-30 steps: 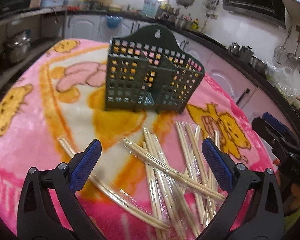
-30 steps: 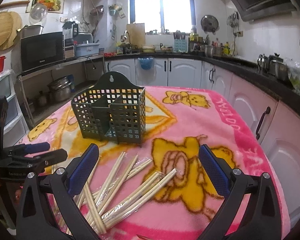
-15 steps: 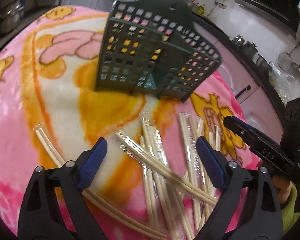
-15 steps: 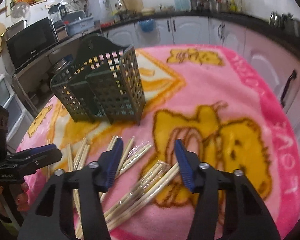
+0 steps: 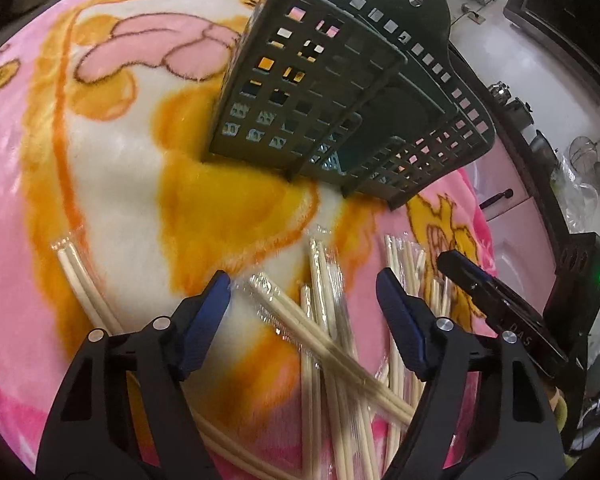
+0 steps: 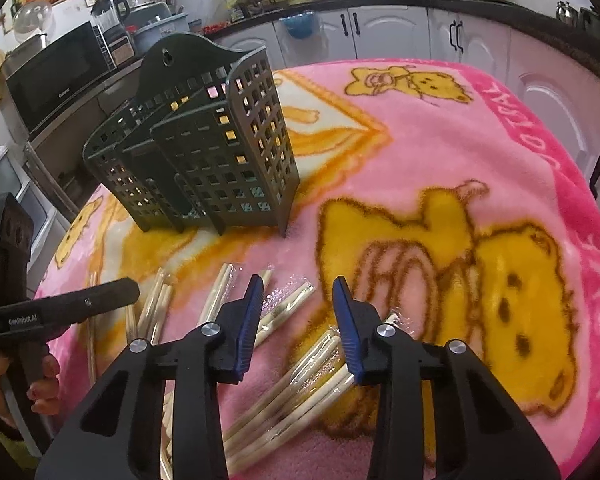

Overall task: Organize utensils
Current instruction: 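Lower the left tool onto a bamboo chopstick and close it while the right tool grasps another, then lift the chopstick with the left tool toward the green caddy while the right tool carries its own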

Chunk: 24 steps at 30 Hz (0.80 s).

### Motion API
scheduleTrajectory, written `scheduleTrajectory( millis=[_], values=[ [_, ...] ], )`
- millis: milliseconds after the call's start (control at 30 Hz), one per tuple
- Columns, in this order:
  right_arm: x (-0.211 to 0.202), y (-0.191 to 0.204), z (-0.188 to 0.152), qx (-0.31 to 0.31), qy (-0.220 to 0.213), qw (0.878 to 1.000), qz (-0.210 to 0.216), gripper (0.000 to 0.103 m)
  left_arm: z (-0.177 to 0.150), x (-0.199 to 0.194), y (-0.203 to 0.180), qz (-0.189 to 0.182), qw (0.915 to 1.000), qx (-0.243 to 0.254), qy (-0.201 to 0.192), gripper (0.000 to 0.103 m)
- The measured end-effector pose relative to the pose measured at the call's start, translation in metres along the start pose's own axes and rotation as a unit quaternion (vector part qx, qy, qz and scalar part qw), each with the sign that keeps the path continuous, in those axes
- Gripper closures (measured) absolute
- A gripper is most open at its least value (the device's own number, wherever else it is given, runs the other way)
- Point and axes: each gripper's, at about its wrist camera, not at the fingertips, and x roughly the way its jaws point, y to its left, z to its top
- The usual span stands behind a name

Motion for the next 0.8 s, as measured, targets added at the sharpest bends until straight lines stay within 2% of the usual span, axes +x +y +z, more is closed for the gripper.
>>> scheduleTrajectory(
  millis=[200,433,533,800],
  values=[
    [0.013,-0.006,0.002,0.028,0.025,0.999,0.020,0.074,0.005,0.004,-0.002,0.029,0.9990,0.030,-0.012,0.059],
    [0.028,-0.012,0.002,0.058,0.048,0.997,0.028,0.079,0.009,0.005,0.007,0.031,0.9990,0.028,-0.014,0.080],
    [0.030,-0.014,0.003,0.062,0.044,0.997,0.025,0.081,0.010,0.004,0.010,0.033,0.9989,0.029,-0.015,0.085],
    [0.030,-0.018,0.003,0.081,0.026,0.996,0.033,0.093,0.010,-0.002,0.024,0.022,0.9994,0.019,-0.017,0.097]
  ],
)
